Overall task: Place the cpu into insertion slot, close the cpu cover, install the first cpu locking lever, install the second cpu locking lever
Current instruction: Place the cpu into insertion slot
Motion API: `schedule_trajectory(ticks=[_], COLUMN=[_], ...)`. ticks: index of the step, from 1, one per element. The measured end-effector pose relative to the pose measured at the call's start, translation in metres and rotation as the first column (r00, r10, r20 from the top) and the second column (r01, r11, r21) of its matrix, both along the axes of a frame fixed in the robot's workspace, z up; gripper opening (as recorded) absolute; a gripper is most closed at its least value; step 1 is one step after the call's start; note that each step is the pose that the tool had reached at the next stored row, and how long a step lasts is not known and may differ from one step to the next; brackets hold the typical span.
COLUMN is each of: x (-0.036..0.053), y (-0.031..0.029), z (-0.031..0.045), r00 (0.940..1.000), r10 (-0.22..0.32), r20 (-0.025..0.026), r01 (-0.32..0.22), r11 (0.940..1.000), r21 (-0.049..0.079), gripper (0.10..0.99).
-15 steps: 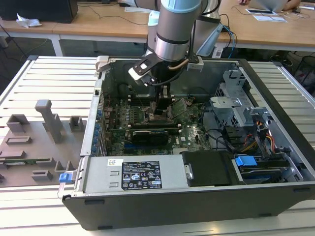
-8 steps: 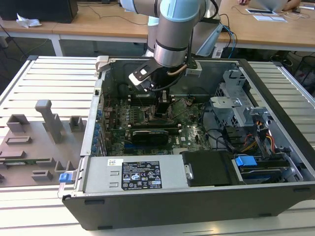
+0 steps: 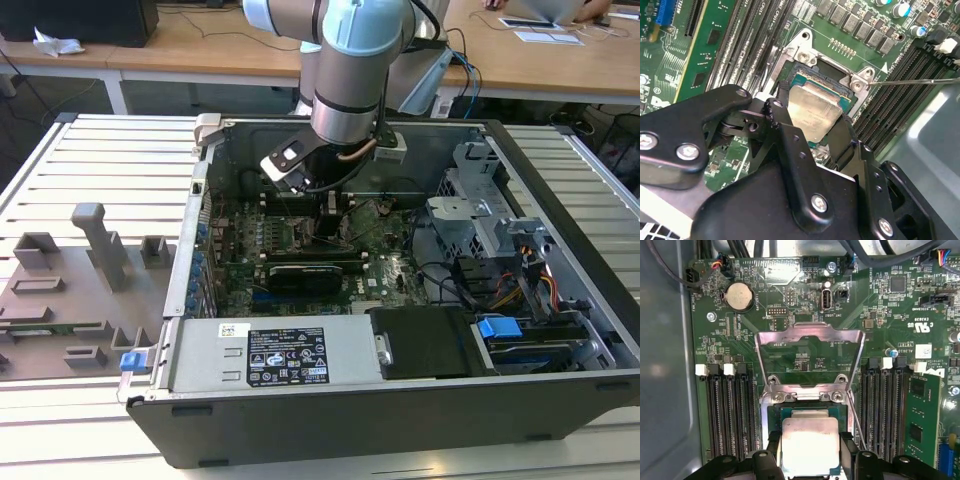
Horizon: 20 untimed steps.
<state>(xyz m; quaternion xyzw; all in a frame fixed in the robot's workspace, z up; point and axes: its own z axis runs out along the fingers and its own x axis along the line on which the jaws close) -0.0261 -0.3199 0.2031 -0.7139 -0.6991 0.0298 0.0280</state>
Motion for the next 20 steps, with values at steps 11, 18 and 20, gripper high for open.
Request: schedule_trajectory(ticks=[11,18,20], x=[-0.0008,-0.0008,-0.0009], y=[0.0010,-0.0003,-0.0003], z=[-0.0057,-0.0064,-0.0066], r00=[1.0000,1.0000,1.0000], r10=[0.000,0.000,0.000], r20=[0.0000,0.0000,0.0000], r01=[0.000,0.000,0.000], r11=[0.9999,0.9999,0.9999], r21=[0.010,0.010,0.010], gripper=[0.545,0.545,0.545])
